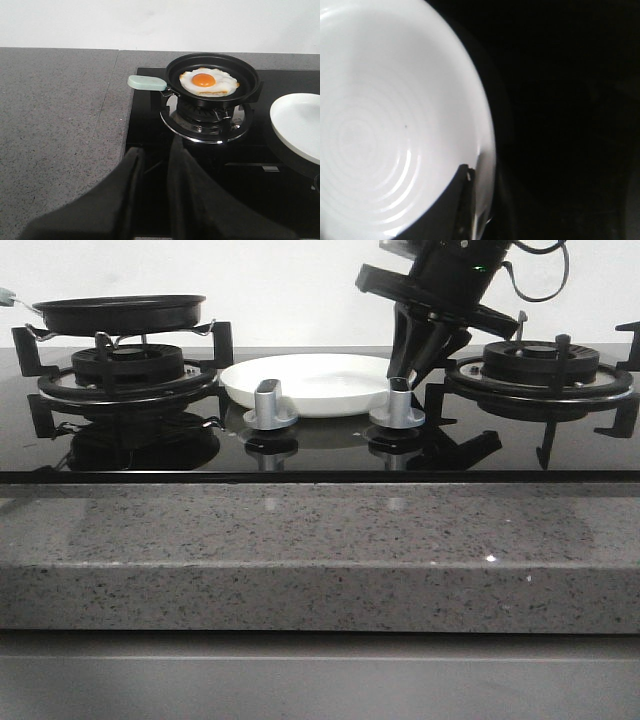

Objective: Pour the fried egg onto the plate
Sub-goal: 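Lower the right gripper onto the white plate rim and grasp it, then lift the white plate with the right gripper toward the robot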

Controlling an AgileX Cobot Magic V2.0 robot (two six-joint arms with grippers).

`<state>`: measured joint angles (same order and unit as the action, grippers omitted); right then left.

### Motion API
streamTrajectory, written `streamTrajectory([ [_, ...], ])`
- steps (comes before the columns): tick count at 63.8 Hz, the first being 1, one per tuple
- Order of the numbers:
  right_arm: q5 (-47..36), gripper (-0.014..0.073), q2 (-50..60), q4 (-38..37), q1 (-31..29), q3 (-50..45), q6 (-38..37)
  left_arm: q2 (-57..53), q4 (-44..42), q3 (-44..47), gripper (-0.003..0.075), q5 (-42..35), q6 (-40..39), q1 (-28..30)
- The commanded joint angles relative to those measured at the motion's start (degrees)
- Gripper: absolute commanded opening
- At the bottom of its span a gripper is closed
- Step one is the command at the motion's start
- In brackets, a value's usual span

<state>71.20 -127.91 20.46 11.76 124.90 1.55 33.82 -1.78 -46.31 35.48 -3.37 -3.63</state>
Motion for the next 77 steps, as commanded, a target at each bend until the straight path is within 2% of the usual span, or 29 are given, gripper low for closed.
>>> streamTrajectory([
  [1,5.2,0.0053,3.7,1.9,-0.4,1.6,0.0,0.5,-0.2,-2.0,0.0133,-4.4,-0.2,0.0],
  [13,5.2,-0.0071,3.7,1.9,-0.4,1.8,0.0,0.5,-0.2,-2.0,0.0133,-4.4,-0.2,0.0],
  [35,5.2,-0.0069,6.1,2.1,-0.5,8.8,-2.8,0.5,-0.2,-2.0,0.0133,-4.4,-0.2,0.0],
  [50,5.2,-0.0069,14.0,2.1,-0.5,8.9,-2.8,0.5,-0.2,-2.0,0.0133,-4.4,-0.2,0.0],
  [64,5.1,-0.0069,23.3,2.1,-0.4,0.0,-2.6,0.5,-0.2,-2.0,0.0134,-4.4,-0.2,0.0],
  [77,-1.1,-0.0069,32.0,2.1,0.1,-17.6,-0.6,0.5,-0.2,-2.0,0.0133,-4.4,-0.2,0.0],
])
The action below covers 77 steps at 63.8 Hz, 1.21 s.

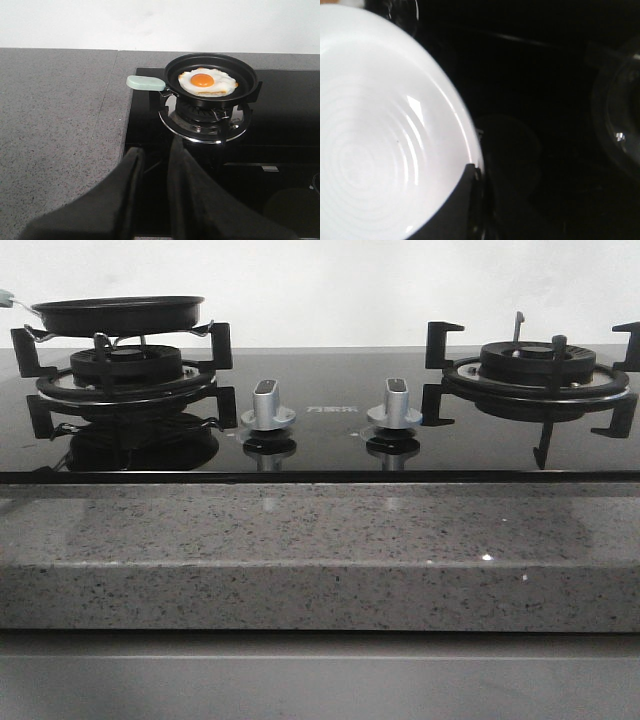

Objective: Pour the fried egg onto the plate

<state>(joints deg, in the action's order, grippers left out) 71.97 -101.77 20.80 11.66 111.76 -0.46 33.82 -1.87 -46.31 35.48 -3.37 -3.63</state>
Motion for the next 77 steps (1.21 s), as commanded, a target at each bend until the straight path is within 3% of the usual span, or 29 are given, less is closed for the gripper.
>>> streamTrajectory([
  [1,-2.9,-0.0069,6.4,1.8,0.3,-6.3,1.6,0.5,-0.1,-2.0,0.0133,-4.4,-0.2,0.0],
  [11,-10.2,-0.0069,10.1,1.8,2.3,-18.7,2.7,0.5,-0.1,-2.0,0.0134,-4.4,-0.2,0.0],
  [28,-19.6,-0.0069,10.3,1.8,4.3,-29.7,2.7,0.5,-0.1,-2.0,0.0134,-4.4,-0.2,0.0],
  [77,-22.8,-0.0069,10.1,1.8,4.3,-30.9,2.7,0.5,-0.1,-2.0,0.0133,-4.4,-0.2,0.0],
])
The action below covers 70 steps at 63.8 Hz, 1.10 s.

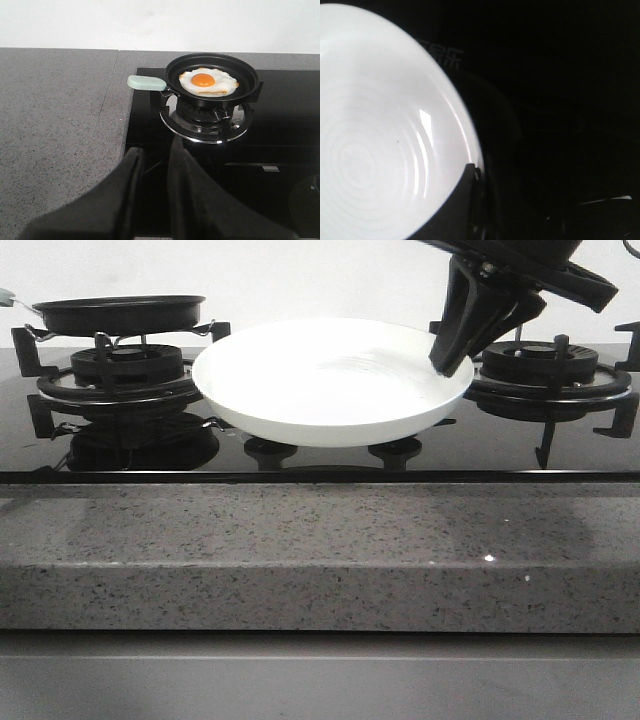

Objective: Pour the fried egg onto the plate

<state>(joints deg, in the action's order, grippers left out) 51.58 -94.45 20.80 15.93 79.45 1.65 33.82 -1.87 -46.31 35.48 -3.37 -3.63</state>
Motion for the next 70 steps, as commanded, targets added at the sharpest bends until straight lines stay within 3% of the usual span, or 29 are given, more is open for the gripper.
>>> streamTrajectory([
  [1,-2.4,-0.0069,2.8,1.8,0.0,1.4,0.6,0.5,-0.1,-2.0,0.0133,-4.4,-0.2,0.0],
  [70,-2.4,-0.0069,2.8,1.8,0.0,1.4,0.6,0.7,1.4,-2.0,0.0133,-7.2,-0.2,0.0],
])
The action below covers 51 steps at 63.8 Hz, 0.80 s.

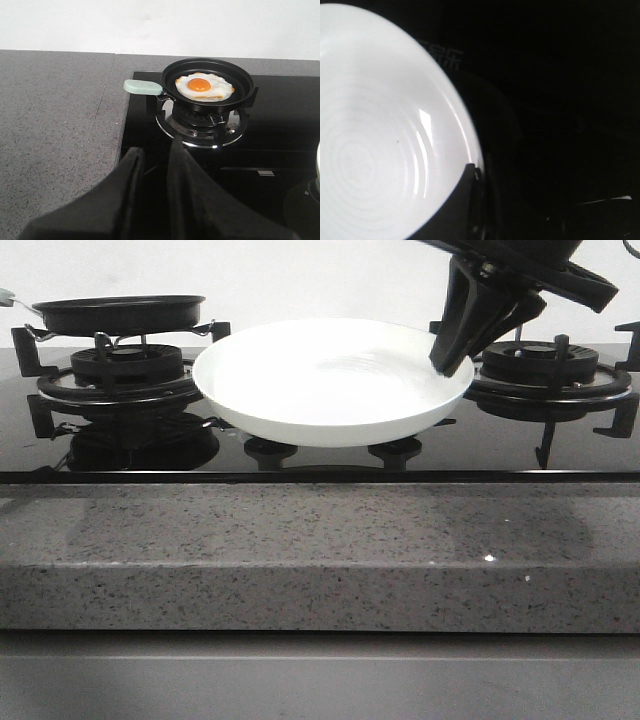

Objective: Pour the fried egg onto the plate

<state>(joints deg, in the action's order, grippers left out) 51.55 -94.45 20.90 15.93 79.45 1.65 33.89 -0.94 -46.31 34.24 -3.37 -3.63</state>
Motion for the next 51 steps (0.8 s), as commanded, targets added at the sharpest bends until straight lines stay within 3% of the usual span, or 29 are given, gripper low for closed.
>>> streamTrajectory([
  [1,-2.4,-0.0069,2.8,1.7,0.0,1.4,0.6,0.8,0.5,-2.0,0.0133,-6.1,-0.2,0.0],
  [13,-2.4,-0.0069,2.8,1.7,0.0,1.4,0.6,2.2,3.5,-2.0,0.016,-5.9,-0.2,0.0],
  [16,-2.4,-0.0069,2.8,1.7,0.0,1.4,0.6,2.8,3.6,-2.0,0.0214,-5.9,-0.2,0.0],
  [25,-2.4,-0.0069,2.8,1.7,0.0,1.4,0.6,5.5,3.7,-2.4,0.0501,-7.1,-0.2,0.0],
  [30,-2.4,-0.0069,2.8,1.7,0.0,1.4,0.6,7.6,3.6,-3.4,0.0606,-6.0,-0.2,0.0],
  [51,-2.4,-0.0069,2.8,1.7,0.0,1.4,0.6,22.4,1.3,-15.2,0.0619,7.4,0.5,0.0],
])
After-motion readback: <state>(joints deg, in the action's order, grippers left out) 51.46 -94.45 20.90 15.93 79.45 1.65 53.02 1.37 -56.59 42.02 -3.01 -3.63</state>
